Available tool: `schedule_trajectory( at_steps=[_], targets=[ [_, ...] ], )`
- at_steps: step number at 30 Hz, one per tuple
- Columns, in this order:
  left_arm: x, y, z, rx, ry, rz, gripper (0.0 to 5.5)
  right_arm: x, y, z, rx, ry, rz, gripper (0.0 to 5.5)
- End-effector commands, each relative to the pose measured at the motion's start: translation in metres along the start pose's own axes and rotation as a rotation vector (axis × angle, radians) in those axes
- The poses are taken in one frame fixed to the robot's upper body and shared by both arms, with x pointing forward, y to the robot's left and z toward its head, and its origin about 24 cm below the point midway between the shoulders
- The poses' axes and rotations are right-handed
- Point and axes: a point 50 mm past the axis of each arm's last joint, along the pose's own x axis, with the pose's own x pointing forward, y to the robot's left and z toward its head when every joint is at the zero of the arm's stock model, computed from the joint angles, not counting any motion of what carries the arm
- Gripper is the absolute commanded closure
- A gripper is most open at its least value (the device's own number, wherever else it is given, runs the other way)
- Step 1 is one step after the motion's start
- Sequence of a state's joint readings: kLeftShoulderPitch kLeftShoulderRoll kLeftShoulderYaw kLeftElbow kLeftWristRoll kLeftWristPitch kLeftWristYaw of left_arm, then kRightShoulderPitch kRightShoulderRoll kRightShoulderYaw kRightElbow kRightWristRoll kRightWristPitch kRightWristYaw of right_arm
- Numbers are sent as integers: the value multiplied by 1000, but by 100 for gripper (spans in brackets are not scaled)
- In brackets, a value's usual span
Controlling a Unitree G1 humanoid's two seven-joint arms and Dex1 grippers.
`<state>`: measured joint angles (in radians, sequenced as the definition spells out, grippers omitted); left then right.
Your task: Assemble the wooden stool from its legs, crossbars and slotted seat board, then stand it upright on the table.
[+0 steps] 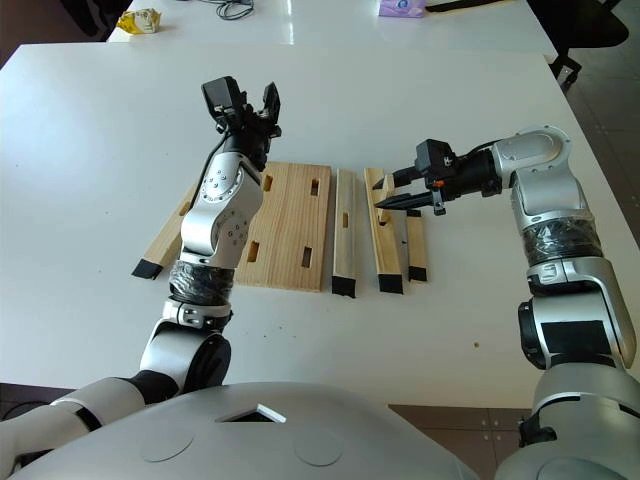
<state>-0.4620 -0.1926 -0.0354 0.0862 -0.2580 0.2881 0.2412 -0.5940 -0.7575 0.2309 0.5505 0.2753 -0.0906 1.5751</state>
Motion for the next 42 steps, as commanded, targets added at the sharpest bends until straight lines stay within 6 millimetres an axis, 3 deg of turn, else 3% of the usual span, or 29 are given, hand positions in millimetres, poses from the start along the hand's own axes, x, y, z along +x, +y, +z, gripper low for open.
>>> schedule_trajectory(
  at_steps=[1, 7, 18, 25, 30, 37, 40, 42],
  targets=[
    [-6, -4, -6, -52, 25, 17, 267, 10, 26, -44, 177, 126, 51, 418],
    [-6, -2, -5, -41, 28, 17, 267, 12, 17, -39, 183, 81, -20, 418],
    [-3, -2, -4, -39, 30, 9, 267, -8, 2, -17, 200, -34, -180, 238],
    [-6, 5, -3, -37, 16, 40, 267, -14, 11, -3, 162, -28, -101, 234],
    [-8, 10, -2, -36, 7, 59, 267, -21, 19, 18, 128, -77, -99, 234],
    [-11, 16, -2, -38, 13, 63, 267, -38, 18, 69, 83, -319, -229, 234],
    [-11, 17, -1, -18, 20, 55, 267, -26, 18, 83, 91, -430, -246, 234],
    [-9, 16, -2, -12, 30, 44, 267, -12, 20, 81, 102, -453, -275, 234]
  ],
)
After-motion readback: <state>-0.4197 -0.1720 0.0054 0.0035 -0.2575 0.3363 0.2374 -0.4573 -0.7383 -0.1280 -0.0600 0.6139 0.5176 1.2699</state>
